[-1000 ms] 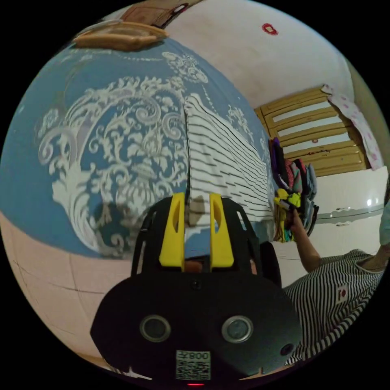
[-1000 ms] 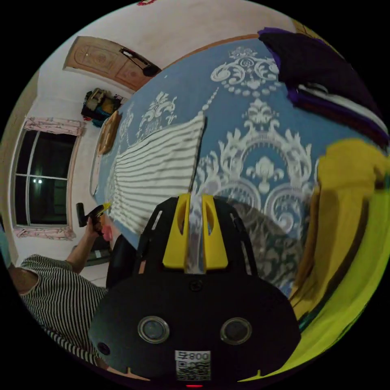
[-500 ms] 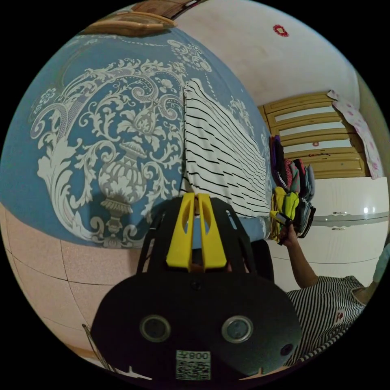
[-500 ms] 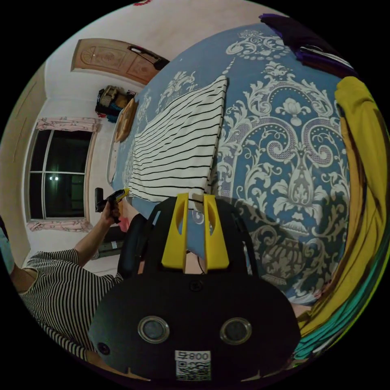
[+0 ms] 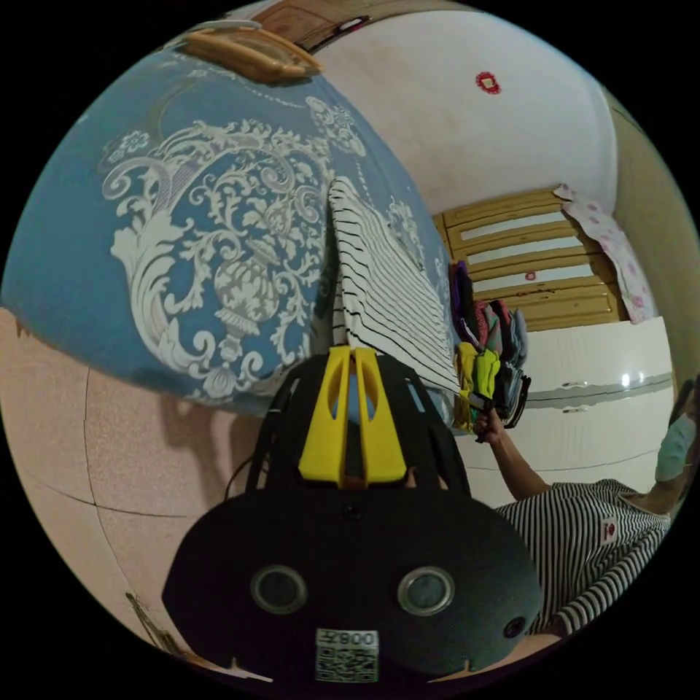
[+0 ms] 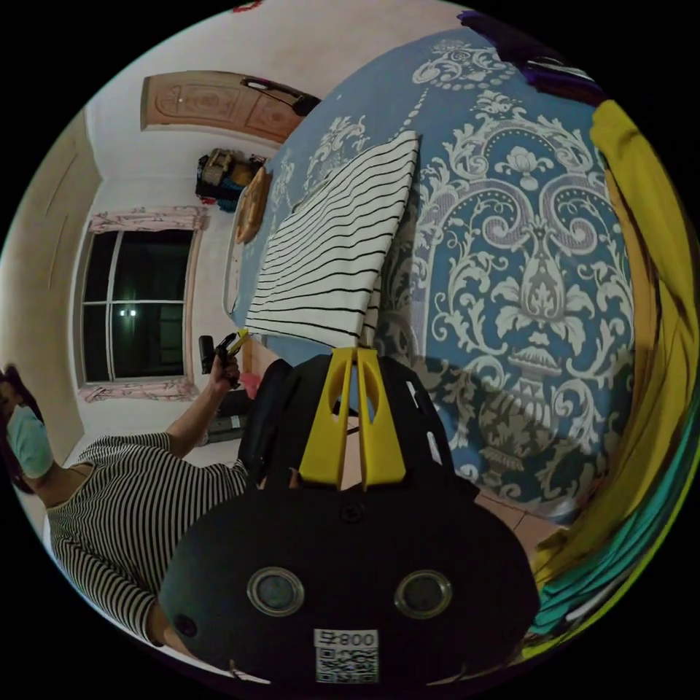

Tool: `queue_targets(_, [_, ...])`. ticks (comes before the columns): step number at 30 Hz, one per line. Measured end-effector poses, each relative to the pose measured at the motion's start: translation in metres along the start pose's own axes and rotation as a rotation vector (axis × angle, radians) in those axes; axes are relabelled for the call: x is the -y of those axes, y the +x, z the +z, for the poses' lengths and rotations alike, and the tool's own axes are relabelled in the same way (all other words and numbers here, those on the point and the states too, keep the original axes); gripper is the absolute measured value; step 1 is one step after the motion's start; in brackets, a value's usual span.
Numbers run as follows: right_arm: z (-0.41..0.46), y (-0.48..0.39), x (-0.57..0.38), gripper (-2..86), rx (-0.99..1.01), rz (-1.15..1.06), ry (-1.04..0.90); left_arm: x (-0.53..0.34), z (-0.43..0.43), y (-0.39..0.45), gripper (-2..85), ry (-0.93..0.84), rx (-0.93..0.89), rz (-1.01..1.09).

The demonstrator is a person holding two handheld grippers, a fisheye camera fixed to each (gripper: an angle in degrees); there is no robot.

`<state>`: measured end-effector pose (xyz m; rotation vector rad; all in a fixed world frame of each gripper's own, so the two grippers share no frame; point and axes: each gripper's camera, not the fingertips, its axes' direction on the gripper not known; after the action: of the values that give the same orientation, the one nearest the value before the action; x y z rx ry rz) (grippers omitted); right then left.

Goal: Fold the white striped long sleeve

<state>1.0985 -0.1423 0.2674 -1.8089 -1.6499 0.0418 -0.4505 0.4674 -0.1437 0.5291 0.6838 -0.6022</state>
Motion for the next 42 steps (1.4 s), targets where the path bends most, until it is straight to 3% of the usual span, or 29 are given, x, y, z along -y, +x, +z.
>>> queue_targets(4, [-0.001, 0.013, -0.01, 0.6, 0.039, 0.024, 0.011, -0.021, 0.015, 0.012, 1.1, 0.034, -0.036, -0.016])
queue_targets(10, [0.012, 0.032, -0.003, 0.5, -0.016, 0.08, -0.06, -0.041, 0.061, 0.035, 1.2, -0.057, 0.091, -0.063])
queue_targets(16, [0.014, 0.043, -0.002, 0.5, 0.01, 0.111, -0.043, -0.079, 0.086, 0.076, 1.5, 0.05, 0.119, -0.079])
queue_targets(21, [0.006, 0.047, 0.0, 0.5, 0.066, 0.101, -0.003, -0.102, 0.131, 0.156, 3.1, -0.003, 0.173, 0.146])
queue_targets(28, [-0.002, 0.031, 0.015, 0.6, 0.082, 0.04, 0.01, -0.135, 0.283, 0.331, 8.1, -0.257, 0.16, 0.678])
queue_targets(35, [-0.012, 0.012, 0.034, 0.6, 0.126, -0.025, 0.034, -0.172, 0.416, 0.466, 11.1, -0.363, 0.324, 1.059])
queue_targets(40, [-0.008, -0.001, 0.058, 0.6, 0.116, -0.069, 0.004, -0.193, 0.482, 0.506, 5.1, -0.418, 0.55, 1.149])
queue_targets(42, [-0.005, -0.005, 0.065, 0.6, 0.08, -0.081, -0.026, -0.195, 0.491, 0.514, 3.9, -0.405, 0.547, 1.129])
